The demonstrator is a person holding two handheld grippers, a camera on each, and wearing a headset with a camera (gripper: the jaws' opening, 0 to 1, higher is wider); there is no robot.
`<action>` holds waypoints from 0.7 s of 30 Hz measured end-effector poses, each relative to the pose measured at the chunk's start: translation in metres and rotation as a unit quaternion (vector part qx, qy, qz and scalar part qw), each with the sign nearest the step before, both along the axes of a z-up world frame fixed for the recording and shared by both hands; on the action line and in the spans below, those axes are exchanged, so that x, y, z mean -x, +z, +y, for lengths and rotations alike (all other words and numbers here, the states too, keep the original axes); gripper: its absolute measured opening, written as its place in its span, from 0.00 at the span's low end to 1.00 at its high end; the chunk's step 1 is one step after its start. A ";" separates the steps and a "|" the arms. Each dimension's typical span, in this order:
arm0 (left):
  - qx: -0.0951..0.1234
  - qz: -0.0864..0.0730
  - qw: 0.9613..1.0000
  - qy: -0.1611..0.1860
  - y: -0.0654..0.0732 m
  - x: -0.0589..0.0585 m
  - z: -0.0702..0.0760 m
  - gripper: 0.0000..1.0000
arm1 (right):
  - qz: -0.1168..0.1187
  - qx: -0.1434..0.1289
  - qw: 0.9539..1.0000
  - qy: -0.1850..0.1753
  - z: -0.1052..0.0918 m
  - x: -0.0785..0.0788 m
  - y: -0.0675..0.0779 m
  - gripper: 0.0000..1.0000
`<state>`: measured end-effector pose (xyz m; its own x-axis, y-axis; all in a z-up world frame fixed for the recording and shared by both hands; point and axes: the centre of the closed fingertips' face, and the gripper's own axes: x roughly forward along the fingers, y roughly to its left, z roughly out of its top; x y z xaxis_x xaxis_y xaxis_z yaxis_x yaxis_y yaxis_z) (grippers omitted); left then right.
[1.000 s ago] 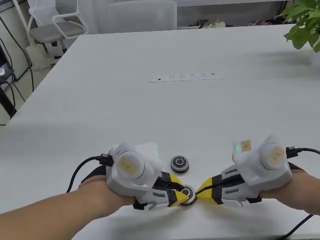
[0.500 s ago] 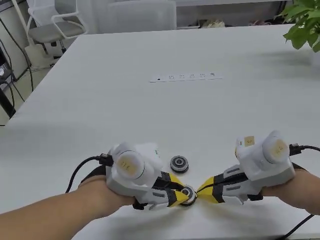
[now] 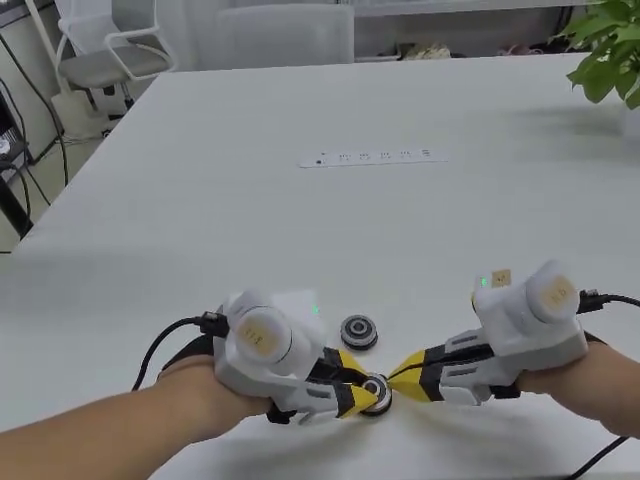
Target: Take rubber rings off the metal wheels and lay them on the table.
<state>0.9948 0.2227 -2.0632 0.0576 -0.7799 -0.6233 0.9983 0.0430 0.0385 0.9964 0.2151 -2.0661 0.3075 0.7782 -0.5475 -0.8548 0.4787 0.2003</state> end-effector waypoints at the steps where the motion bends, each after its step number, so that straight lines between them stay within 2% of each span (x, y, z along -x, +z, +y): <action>1: 0.000 0.000 1.000 0.000 0.000 0.000 0.000 0.07 | 0.000 0.000 1.000 0.000 0.000 0.000 0.000 0.00; 8: -0.002 -0.002 1.000 0.000 0.000 0.000 0.000 0.07 | -0.002 0.001 1.000 0.004 0.002 0.001 0.001 0.00; 21: -0.007 -0.003 1.000 -0.002 0.000 0.000 0.000 0.07 | 0.009 -0.012 1.000 0.008 0.009 0.004 0.005 0.00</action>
